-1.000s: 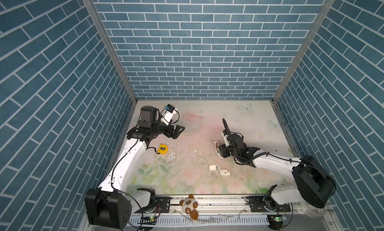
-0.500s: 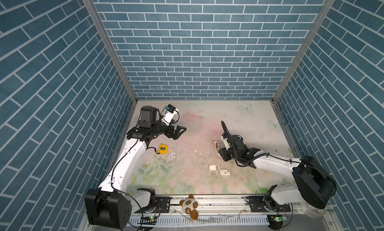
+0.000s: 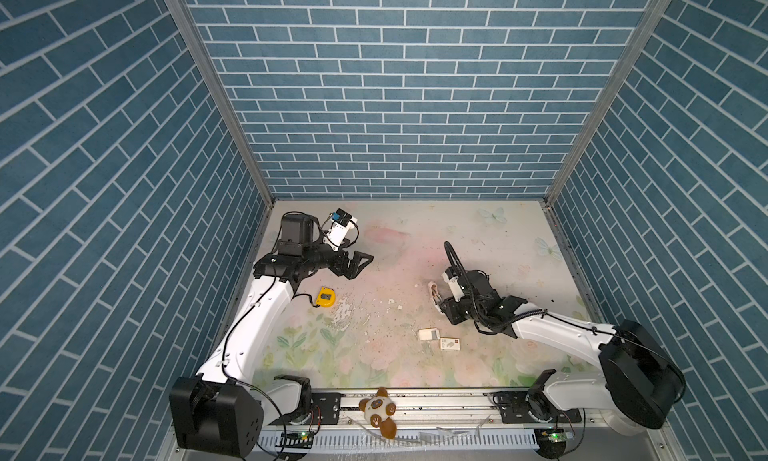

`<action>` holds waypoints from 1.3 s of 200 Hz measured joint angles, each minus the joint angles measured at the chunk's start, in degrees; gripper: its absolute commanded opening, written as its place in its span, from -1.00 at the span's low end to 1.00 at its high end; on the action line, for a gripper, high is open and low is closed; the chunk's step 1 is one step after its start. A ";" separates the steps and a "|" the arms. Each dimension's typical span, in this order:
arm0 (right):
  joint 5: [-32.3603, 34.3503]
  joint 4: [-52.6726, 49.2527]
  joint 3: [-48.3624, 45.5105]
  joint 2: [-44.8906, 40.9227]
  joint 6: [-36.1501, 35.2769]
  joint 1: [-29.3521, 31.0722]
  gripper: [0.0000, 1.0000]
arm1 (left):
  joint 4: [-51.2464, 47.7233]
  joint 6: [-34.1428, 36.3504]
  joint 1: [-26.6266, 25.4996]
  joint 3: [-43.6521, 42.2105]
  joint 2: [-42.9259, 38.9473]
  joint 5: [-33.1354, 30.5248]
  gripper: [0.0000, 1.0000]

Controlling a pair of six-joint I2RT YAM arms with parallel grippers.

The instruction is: Load the staples into the stapler

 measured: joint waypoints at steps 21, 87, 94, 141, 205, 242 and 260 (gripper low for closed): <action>-1.29 -2.38 0.00 -3.45 1.25 0.24 -0.33 | 0.02 -0.02 0.00 0.00 0.00 -0.13 0.99; -5.14 -10.08 0.72 -5.75 9.99 11.87 -0.38 | 0.13 -0.44 0.00 0.00 0.00 -0.44 0.99; -4.94 -10.14 0.72 -5.33 11.21 13.16 -0.39 | 0.22 -0.59 0.00 0.00 0.00 -0.59 0.99; -1.42 -9.11 1.86 2.62 18.05 17.09 -0.49 | 1.38 -2.12 0.00 0.00 -0.50 -1.73 0.99; 3.06 -9.46 7.87 10.21 21.44 19.30 -0.59 | 2.93 -3.87 0.00 -0.02 -1.44 -2.16 0.99; 5.42 -11.02 8.13 10.51 22.25 19.41 -0.61 | 3.21 -4.44 0.00 -0.09 -1.70 -2.10 0.99; 5.75 -11.45 8.13 11.02 22.27 19.45 -0.62 | 3.52 -4.66 0.00 -0.31 -1.86 -2.05 0.99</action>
